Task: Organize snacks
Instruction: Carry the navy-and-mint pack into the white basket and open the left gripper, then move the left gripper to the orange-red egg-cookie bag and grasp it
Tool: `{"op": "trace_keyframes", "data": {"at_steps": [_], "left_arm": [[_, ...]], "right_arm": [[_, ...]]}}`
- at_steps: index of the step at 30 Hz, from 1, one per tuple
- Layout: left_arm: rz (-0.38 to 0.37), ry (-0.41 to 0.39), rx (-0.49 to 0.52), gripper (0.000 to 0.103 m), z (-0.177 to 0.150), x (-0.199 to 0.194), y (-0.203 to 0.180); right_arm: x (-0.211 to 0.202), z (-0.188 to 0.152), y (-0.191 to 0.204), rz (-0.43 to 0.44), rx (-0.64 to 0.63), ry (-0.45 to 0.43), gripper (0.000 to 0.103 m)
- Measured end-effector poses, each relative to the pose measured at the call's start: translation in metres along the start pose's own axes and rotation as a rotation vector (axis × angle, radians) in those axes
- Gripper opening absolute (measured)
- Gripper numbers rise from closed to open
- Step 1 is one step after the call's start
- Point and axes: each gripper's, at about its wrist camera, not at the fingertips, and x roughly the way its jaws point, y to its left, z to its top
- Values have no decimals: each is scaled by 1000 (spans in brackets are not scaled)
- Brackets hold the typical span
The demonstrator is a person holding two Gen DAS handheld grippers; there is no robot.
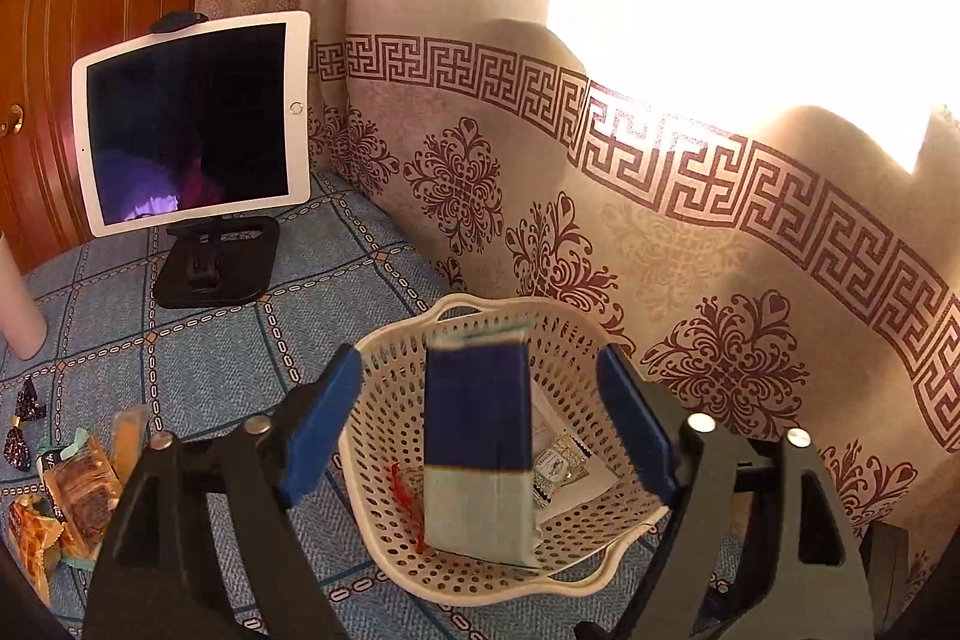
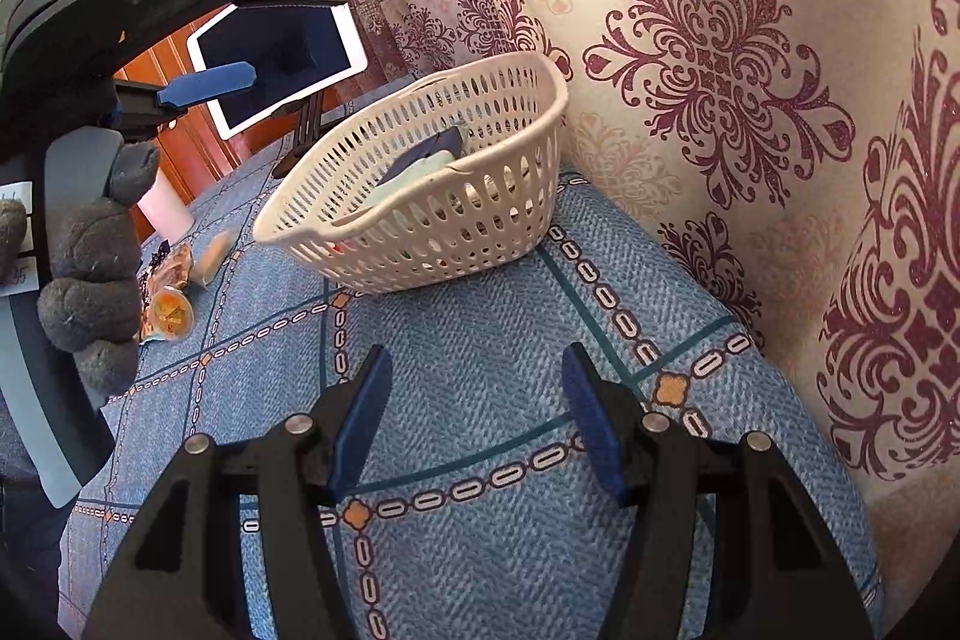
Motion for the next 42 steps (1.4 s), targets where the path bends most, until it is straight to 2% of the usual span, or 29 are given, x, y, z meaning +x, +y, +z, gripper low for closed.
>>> {"op": "trace_keyframes", "data": {"at_steps": [9, 13, 26, 36, 42], "left_arm": [[63, -7, -21, 89, -8, -12, 18], [87, -8, -38, 95, -10, -17, 24], [141, -18, -66, 96, -15, -46, 47], [241, -18, -71, 97, -24, -68, 76], [310, -10, -112, 97, -32, -81, 108]], "right_arm": [[2, 0, 3, -6, 1, 1, 59], [2, -1, 3, -8, 1, 1, 59], [3, -1, 3, -12, 0, 4, 61], [7, -1, 5, -21, -11, 9, 62], [9, -1, 9, -28, -25, 13, 62]]}}
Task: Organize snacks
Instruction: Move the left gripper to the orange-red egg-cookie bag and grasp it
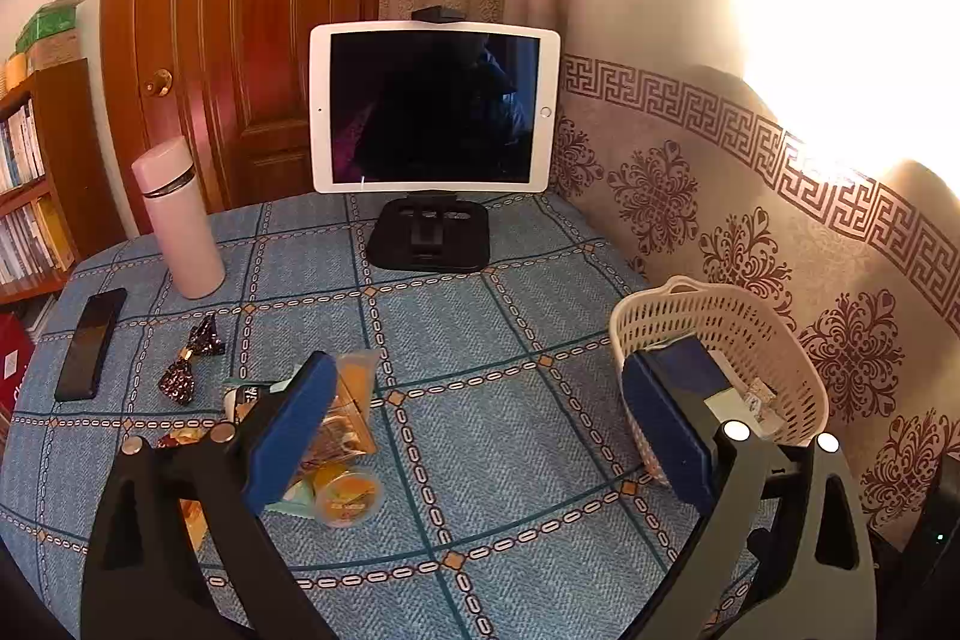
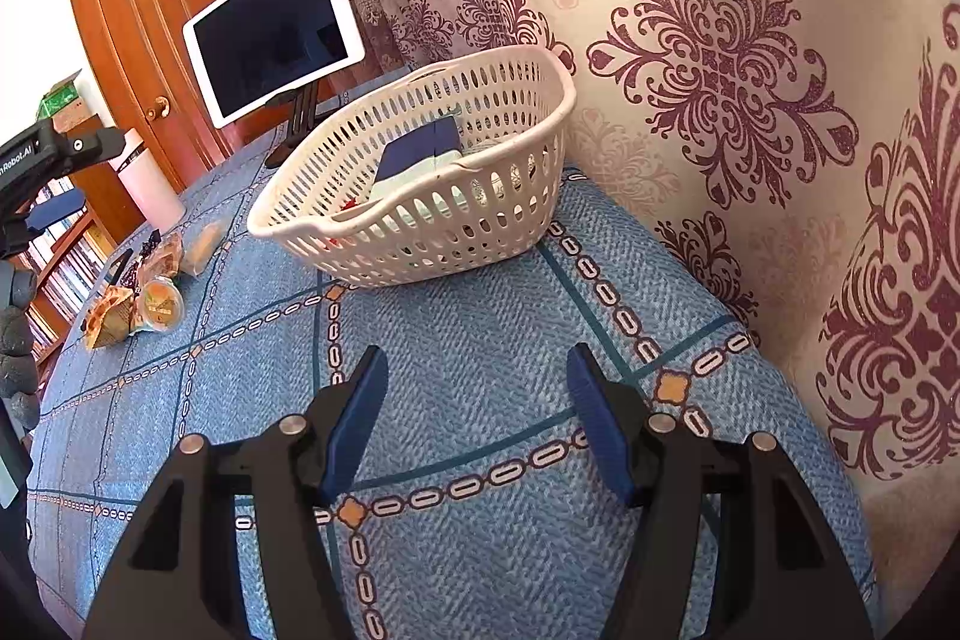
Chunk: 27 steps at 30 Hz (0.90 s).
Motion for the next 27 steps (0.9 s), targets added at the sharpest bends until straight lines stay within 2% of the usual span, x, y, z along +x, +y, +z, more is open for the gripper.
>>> {"op": "trace_keyframes", "data": {"at_steps": [9, 13, 16, 19, 23, 27], "left_arm": [[162, 36, -133, 97, -12, 0, 80], [242, 47, -227, 97, -16, -1, 121], [298, 57, -301, 97, -21, 0, 152], [348, 78, -370, 98, -30, 7, 178], [381, 125, -430, 99, -41, 23, 202], [366, 169, -477, 99, -47, 42, 212]], "right_arm": [[-5, 1, 17, 26, -36, -3, 62], [-12, 3, 31, 55, -61, -14, 62], [-15, 4, 41, 72, -75, -19, 69], [-16, 1, 48, 84, -92, -15, 70], [-13, -3, 56, 93, -105, 6, 70], [-11, -6, 63, 101, -117, 18, 70]]}}
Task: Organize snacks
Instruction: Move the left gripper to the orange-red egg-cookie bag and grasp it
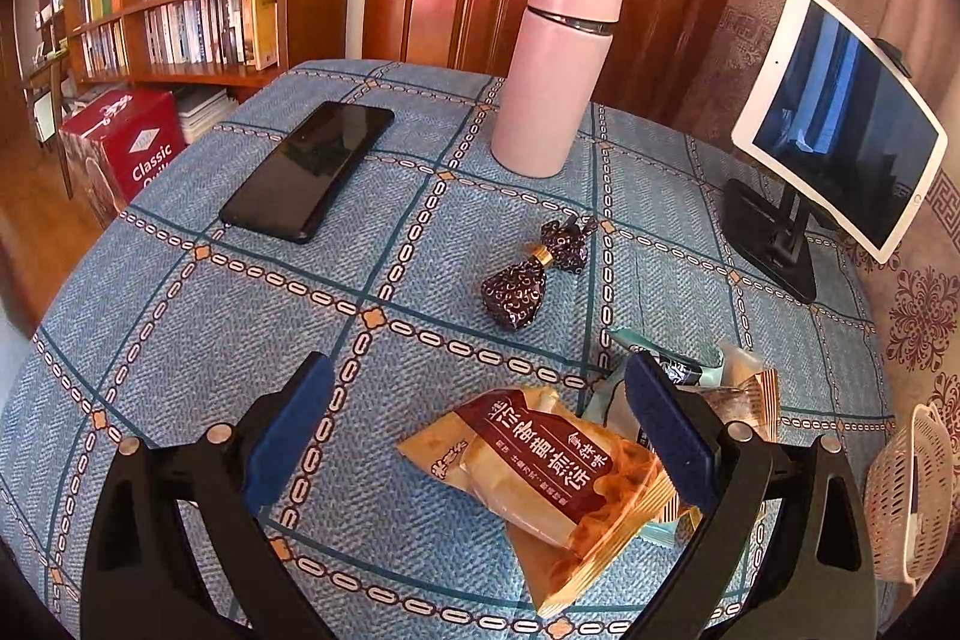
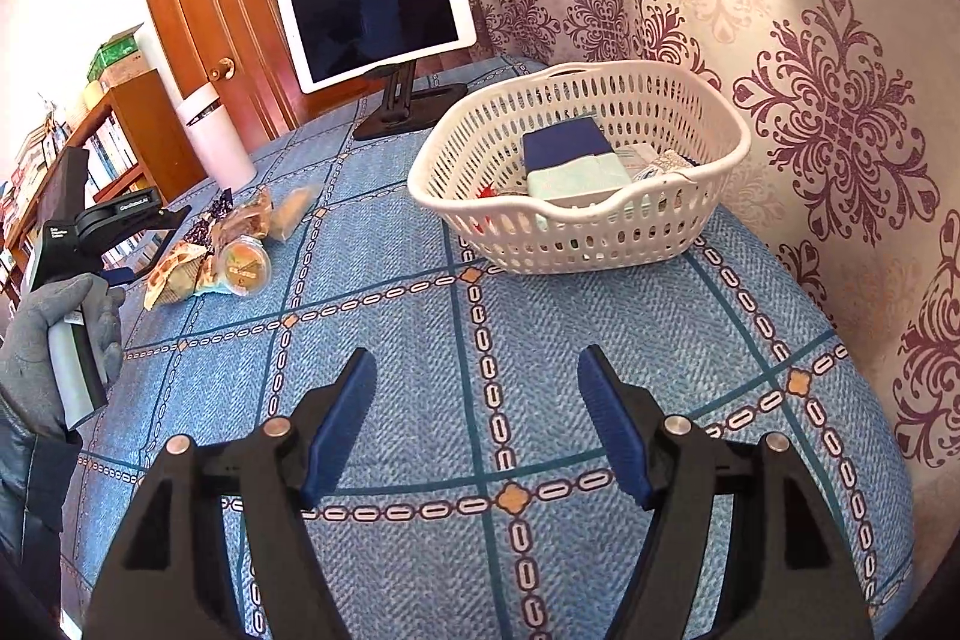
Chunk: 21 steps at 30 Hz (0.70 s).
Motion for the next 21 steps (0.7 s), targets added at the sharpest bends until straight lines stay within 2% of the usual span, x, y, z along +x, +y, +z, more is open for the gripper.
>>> {"op": "trace_keyframes", "data": {"at_steps": [9, 12, 17, 21], "left_arm": [[-6, 63, 74, 99, -16, 22, -16], [-23, 65, 76, 100, -25, 15, -9], [-3, 33, 103, 100, -38, -4, 8], [-14, 47, 86, 100, -44, -14, 21]], "right_arm": [[4, -3, 5, 13, -9, 14, 70], [5, -3, 6, 20, -9, 16, 70], [6, -5, 7, 27, -9, 22, 70], [7, -7, 12, 36, -17, 25, 70]]}}
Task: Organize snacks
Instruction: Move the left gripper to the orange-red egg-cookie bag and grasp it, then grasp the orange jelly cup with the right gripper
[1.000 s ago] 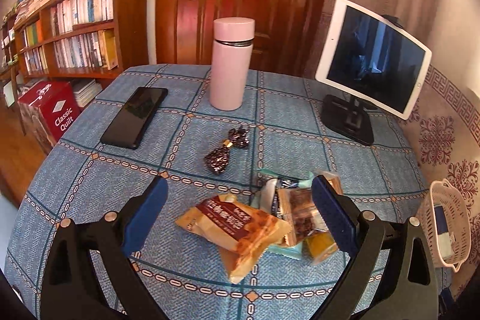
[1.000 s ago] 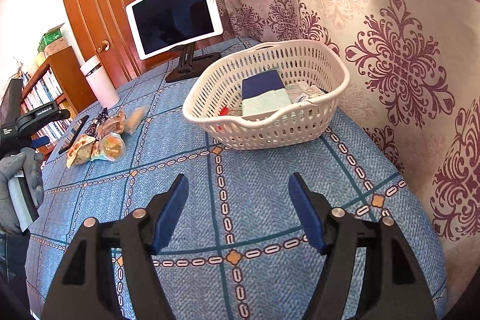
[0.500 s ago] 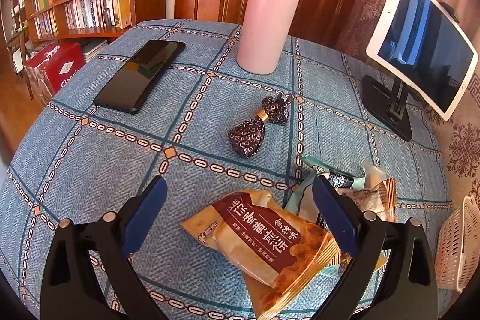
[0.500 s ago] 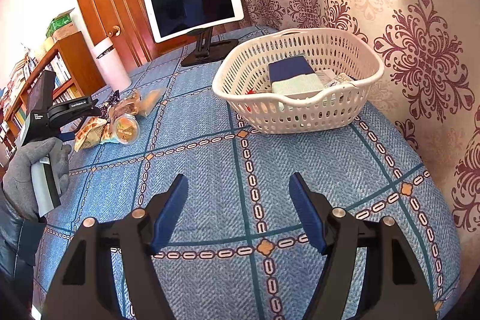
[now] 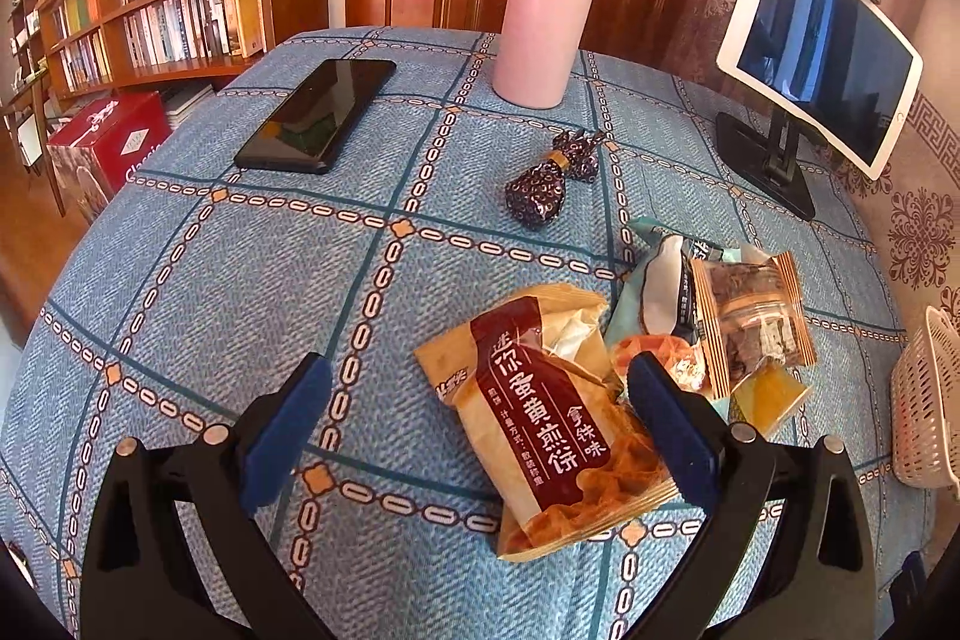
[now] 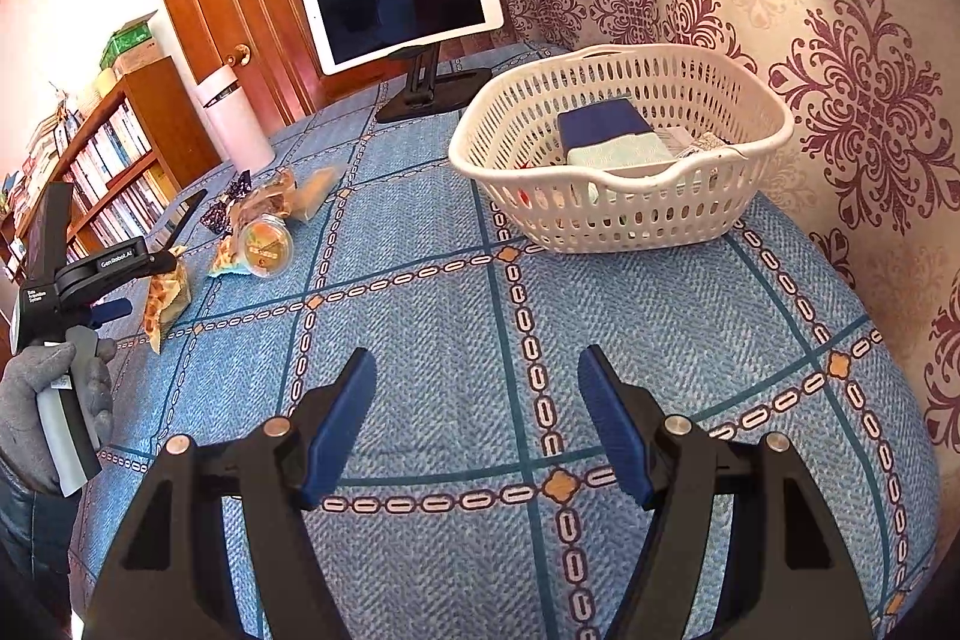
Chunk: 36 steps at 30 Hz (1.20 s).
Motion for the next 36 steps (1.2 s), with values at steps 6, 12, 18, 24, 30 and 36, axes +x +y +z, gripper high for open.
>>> {"op": "trace_keyframes", "data": {"at_steps": [6, 12, 18, 24, 30, 36], "left_arm": [[-40, 31, -30, 100, -7, 5, 4], [9, 12, -1, 98, -11, 13, -4], [-31, 0, -6, 56, -14, 13, -1], [-33, -68, -59, 51, -19, 0, 17], [-48, -137, -87, 51, -16, -19, 29], [-62, -169, -101, 51, -17, -25, 37]], "right_arm": [[0, 0, 6, 3, -16, 1, 70], [1, 1, 10, -1, -27, 7, 70], [8, 1, 24, 6, -62, 27, 70], [25, 8, 43, 69, -73, 76, 70], [55, 20, 75, 117, -139, 128, 70], [88, 36, 119, 178, -232, 176, 70]]}}
